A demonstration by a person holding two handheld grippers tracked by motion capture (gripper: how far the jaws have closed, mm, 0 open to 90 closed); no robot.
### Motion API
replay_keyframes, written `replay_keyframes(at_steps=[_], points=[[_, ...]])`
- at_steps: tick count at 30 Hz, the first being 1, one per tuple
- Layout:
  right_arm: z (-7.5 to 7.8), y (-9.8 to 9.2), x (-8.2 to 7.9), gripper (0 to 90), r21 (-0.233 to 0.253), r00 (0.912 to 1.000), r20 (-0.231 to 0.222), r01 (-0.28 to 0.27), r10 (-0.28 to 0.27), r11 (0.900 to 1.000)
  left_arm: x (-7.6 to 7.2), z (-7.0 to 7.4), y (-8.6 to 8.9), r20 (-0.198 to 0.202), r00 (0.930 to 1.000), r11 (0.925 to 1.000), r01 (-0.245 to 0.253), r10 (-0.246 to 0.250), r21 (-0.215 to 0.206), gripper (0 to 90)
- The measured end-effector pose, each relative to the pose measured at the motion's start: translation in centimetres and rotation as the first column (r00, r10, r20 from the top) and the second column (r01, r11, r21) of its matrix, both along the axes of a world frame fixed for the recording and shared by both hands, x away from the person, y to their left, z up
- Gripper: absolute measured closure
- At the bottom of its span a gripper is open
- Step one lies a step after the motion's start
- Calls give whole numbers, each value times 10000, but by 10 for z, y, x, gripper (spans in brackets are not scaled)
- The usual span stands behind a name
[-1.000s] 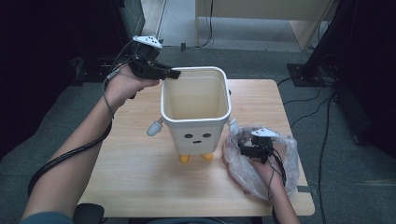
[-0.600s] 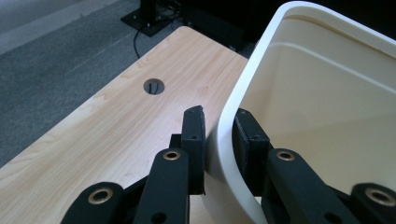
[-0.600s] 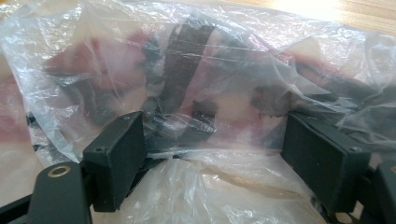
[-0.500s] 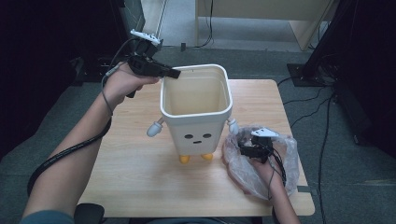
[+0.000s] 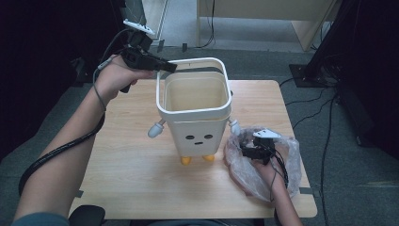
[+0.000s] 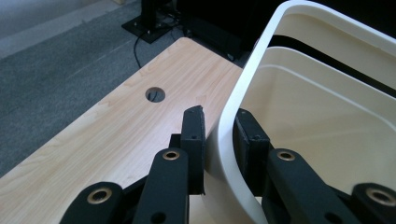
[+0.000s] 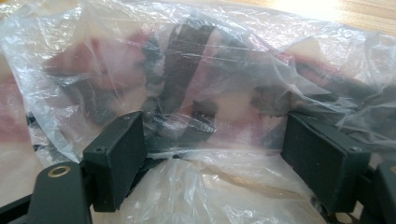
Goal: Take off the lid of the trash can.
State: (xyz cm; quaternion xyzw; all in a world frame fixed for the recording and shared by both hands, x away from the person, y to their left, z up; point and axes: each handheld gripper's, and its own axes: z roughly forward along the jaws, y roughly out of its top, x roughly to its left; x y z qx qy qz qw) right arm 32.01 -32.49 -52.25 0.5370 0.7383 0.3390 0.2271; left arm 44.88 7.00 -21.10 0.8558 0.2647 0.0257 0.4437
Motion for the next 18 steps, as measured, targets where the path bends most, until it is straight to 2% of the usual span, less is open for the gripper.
replay_keyframes(at_steps=[9, 18], points=[[0, 0, 0, 207, -7, 10000, 6, 7, -7, 10000, -1, 2, 12, -96, 9998, 9997, -169, 171, 149, 767], [0, 0, 0, 207, 3, 10000, -7, 9, -9, 10000, -3, 0, 30, -163, 9997, 9999, -155, 156, 76, 763]])
